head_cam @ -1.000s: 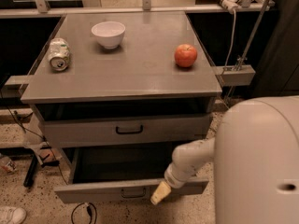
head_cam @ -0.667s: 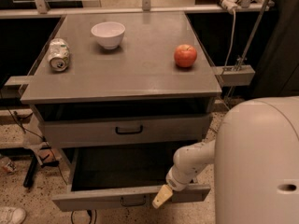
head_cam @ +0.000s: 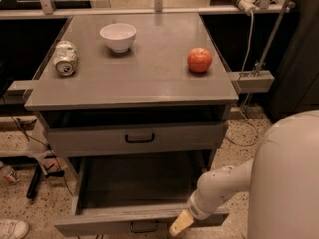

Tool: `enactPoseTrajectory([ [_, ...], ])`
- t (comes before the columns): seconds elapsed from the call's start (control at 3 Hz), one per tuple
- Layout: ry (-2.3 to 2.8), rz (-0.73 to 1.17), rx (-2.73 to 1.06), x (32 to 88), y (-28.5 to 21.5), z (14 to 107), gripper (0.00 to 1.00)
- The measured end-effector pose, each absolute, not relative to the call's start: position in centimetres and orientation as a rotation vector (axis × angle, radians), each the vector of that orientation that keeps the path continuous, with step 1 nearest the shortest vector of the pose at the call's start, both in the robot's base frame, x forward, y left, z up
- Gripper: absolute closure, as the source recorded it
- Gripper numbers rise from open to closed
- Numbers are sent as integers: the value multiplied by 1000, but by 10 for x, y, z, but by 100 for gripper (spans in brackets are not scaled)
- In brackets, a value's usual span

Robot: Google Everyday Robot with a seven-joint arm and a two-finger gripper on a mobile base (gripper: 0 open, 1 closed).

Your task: Open middle drawer

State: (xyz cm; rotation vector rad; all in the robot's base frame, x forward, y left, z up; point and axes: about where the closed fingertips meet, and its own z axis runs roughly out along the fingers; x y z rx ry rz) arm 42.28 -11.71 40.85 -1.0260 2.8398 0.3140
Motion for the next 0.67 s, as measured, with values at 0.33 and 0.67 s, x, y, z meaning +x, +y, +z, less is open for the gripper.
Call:
enactPoseTrajectory([
  [0.33, 2840, 314, -1026, 422, -116, 410, 0],
  [0.67, 2866, 299, -969, 402, -129, 416, 0],
])
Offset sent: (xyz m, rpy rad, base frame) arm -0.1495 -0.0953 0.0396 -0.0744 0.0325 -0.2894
